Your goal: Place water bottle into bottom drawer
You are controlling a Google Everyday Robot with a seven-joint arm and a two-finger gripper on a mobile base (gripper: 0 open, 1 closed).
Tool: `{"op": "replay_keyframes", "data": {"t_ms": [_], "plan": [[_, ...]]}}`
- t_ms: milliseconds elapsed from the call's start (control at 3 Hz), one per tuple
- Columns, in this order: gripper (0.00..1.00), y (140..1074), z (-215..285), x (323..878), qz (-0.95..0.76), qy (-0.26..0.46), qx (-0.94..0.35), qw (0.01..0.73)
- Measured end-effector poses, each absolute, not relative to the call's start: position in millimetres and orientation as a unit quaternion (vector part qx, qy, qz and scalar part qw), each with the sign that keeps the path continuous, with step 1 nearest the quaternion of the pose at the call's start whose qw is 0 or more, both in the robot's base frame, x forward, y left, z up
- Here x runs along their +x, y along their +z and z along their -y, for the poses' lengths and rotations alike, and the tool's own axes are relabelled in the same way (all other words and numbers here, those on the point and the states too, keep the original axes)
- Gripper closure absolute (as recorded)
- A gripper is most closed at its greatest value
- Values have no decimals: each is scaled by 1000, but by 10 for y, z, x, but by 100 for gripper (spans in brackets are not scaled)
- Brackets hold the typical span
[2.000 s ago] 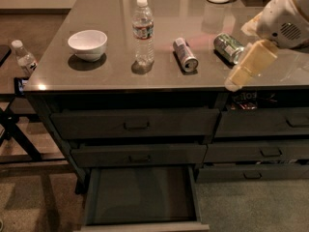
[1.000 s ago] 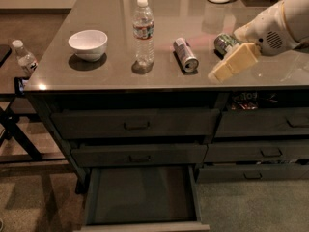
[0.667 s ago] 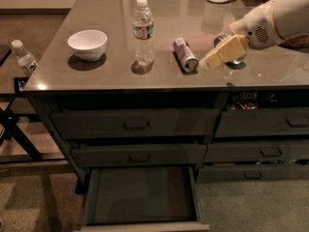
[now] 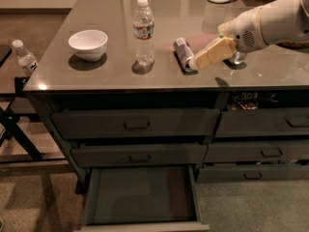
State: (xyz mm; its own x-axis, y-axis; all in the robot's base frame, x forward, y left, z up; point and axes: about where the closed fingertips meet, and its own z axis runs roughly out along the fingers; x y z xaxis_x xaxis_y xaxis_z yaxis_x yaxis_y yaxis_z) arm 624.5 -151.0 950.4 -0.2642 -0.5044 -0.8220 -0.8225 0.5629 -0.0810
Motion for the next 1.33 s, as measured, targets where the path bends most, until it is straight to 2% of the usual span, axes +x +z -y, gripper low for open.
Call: {"op": "replay_keyframes", "data": {"t_ms": [667, 1333], "plan": [[0, 9441, 841, 6849, -728, 247, -449, 455], [0, 9369, 717, 6913, -722, 262, -445, 460]]}}
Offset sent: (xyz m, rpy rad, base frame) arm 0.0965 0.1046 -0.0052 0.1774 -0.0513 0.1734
